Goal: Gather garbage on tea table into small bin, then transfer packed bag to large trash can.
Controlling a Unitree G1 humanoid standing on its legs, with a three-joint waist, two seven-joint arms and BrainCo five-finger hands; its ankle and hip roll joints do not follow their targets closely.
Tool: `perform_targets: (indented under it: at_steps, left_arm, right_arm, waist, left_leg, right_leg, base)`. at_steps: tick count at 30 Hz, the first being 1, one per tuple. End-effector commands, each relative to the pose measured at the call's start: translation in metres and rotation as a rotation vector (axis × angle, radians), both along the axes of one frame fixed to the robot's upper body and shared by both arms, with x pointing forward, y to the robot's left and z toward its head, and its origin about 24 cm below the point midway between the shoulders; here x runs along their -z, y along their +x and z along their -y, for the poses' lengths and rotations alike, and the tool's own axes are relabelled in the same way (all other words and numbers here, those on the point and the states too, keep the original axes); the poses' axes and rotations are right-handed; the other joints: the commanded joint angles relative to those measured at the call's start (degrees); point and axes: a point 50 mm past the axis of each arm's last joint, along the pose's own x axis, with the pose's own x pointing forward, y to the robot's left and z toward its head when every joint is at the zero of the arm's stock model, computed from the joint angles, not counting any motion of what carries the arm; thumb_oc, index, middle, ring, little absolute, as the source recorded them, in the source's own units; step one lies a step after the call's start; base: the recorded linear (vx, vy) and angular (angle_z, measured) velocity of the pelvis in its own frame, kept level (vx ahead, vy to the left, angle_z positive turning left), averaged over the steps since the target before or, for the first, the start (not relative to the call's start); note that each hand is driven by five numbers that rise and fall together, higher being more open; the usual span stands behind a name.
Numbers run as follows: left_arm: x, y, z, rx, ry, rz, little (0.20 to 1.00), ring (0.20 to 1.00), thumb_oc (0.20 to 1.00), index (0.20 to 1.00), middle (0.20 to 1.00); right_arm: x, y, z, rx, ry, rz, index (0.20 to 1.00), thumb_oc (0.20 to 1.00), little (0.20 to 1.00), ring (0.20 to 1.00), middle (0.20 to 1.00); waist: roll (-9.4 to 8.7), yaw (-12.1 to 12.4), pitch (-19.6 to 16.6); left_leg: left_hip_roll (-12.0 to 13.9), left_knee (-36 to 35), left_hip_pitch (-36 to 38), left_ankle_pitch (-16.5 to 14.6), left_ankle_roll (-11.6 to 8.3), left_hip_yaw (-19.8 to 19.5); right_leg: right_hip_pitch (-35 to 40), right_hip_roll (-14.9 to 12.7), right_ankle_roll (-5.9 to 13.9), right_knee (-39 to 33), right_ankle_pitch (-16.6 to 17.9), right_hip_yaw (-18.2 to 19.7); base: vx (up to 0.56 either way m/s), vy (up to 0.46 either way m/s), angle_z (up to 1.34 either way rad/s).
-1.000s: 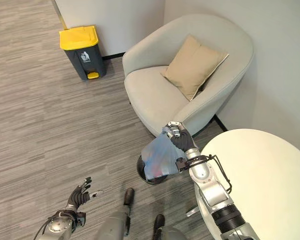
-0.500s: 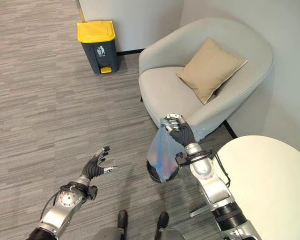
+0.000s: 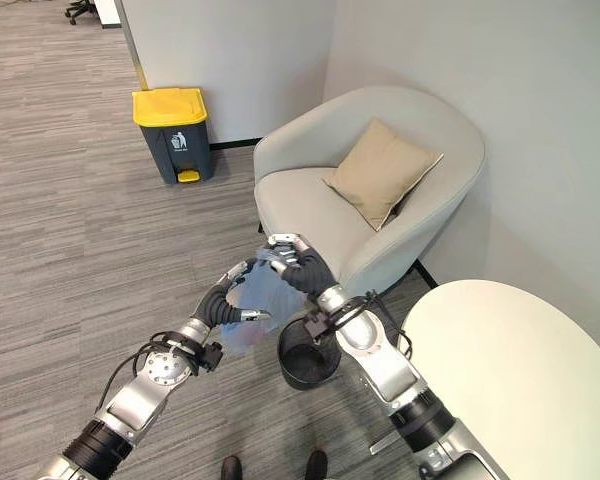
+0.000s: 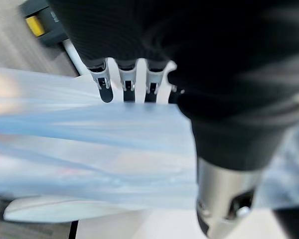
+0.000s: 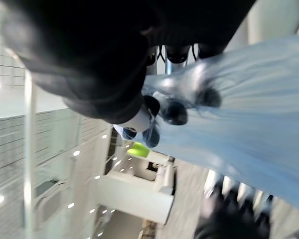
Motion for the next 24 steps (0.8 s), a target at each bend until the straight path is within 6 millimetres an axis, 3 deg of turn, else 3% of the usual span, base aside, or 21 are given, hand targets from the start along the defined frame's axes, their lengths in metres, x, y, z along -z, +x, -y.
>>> perform_targets:
  at_steps: [1, 12, 20, 24]
  left_arm:
    - [-0.013, 0.006, 0.002, -0.008, 0.06, 0.125, 1.0, 1.0, 1.0, 1.0, 1.0]
    - [0.018, -0.011, 0.011, 0.053, 0.045, -0.036, 1.0, 1.0, 1.0, 1.0, 1.0]
    - [0.024, 0.002, 0.027, 0.127, 0.15, -0.043, 1.0, 1.0, 1.0, 1.0, 1.0]
    - [0.019, 0.017, 0.028, 0.057, 0.235, 0.021, 1.0, 1.0, 1.0, 1.0, 1.0]
  right_arm:
    - [-0.05, -0.004, -0.016, -0.084, 0.178, 0.179, 0.2, 0.2, 0.2, 0.2, 0.2]
    - [-0.059, -0.004, -0.027, -0.132, 0.242, 0.158, 0.2, 0.2, 0.2, 0.2, 0.2]
    - [-0.078, -0.014, -0.053, -0.295, 0.299, 0.176, 0.2, 0.2, 0.2, 0.2, 0.2]
    - [-0.088, -0.026, -0.073, -0.402, 0.354, 0.171, 0.2, 0.2, 0.2, 0.2, 0.2]
  waist:
    - [-1.1, 0.19, -2.2]
    - [-1.64, 1.37, -2.87]
    - [-0.94, -0.24, -3.76]
    - [-1.17, -0.25, -3.96]
  left_leg:
    - [-0.91, 0.44, 1.35, -7.59, -0.51, -0.95]
    - [-0.93, -0.32, 2.23, -7.42, -0.32, -1.07]
    - [-0.75, -1.11, 3.18, -7.16, -0.31, -0.28]
    - [-0.82, -1.35, 3.35, -7.06, -0.31, -0.25]
  right_leg:
    - [1.31, 0.79, 3.3, 3.39, -9.3, 2.78]
    - [2.4, 0.94, 3.39, 2.54, -9.17, 2.69]
    - [2.47, 1.05, 3.48, 2.44, -8.78, 3.53]
    - [2.51, 1.09, 3.39, 2.47, -8.67, 3.48]
  base:
    - [0.03, 0.006, -0.01]
    - [0.0, 0.0, 0.0]
    - [-0.01, 0.021, -0.04]
    - [0.0, 0.011, -0.03]
